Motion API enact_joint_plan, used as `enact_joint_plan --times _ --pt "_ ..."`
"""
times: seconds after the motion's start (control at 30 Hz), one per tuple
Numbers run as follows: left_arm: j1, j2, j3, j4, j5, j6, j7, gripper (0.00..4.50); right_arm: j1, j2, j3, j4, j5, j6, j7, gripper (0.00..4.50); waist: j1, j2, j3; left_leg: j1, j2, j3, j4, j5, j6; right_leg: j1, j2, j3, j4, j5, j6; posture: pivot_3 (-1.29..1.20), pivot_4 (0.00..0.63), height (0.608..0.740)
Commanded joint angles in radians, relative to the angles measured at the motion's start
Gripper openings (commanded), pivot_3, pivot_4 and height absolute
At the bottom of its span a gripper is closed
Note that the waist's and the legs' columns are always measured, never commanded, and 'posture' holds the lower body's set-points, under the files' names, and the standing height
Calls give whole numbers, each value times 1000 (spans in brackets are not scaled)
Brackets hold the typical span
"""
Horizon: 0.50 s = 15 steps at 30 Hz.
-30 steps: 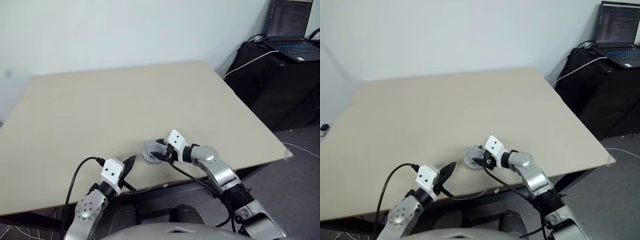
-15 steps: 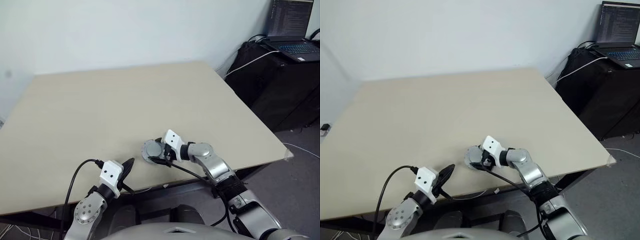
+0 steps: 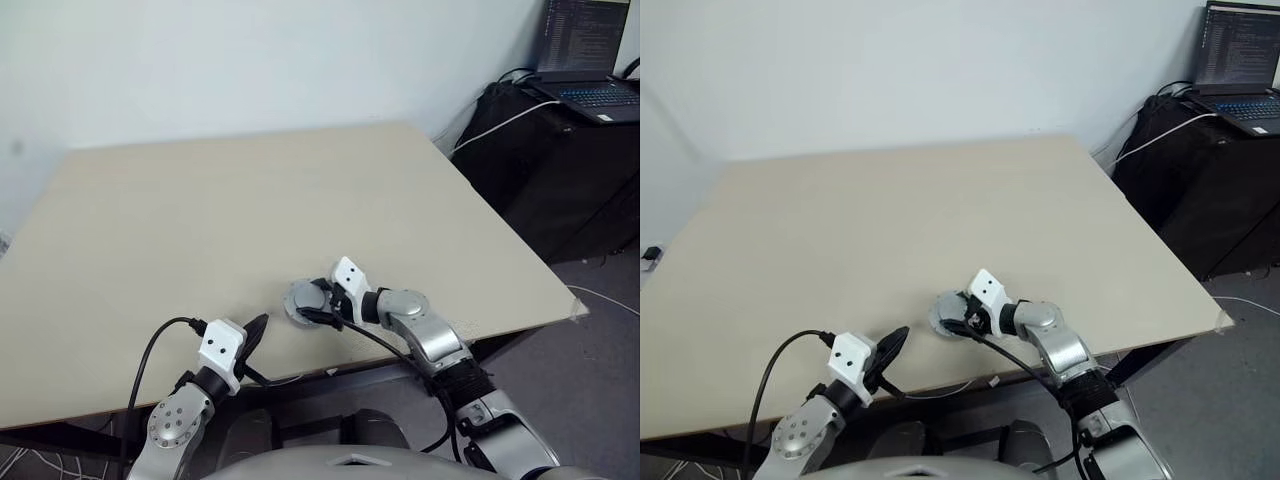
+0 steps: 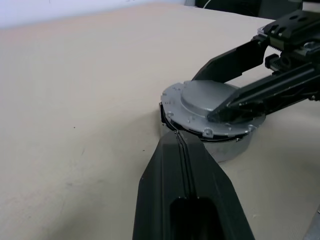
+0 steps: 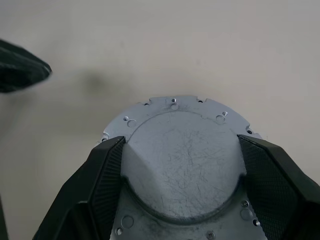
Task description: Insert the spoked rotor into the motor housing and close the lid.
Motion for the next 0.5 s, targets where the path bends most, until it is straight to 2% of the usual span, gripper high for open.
enact_joint_plan --times 0.03,0.23,0.5 --pt "-5 2 -1 -53 -7 -1 -5 0 -15 6 -37 -61 13 6 -34 3184 0 0 0 0 0 0 0 0 0 0 0 0 0 0 0 0 0 740" --pt "-3 3 3 -30 -13 -19 -14 0 -11 15 -1 -33 -50 8 -94 3184 0 1 1 0 0 0 0 0 0 0 0 0 0 0 0 0 0 740" --pt "-8 -4 8 26 -13 -57 -23 0 -11 1 36 -18 -75 20 -70 3184 -1 1 1 0 0 0 -1 0 0 0 0 0 0 0 0 0 0 740"
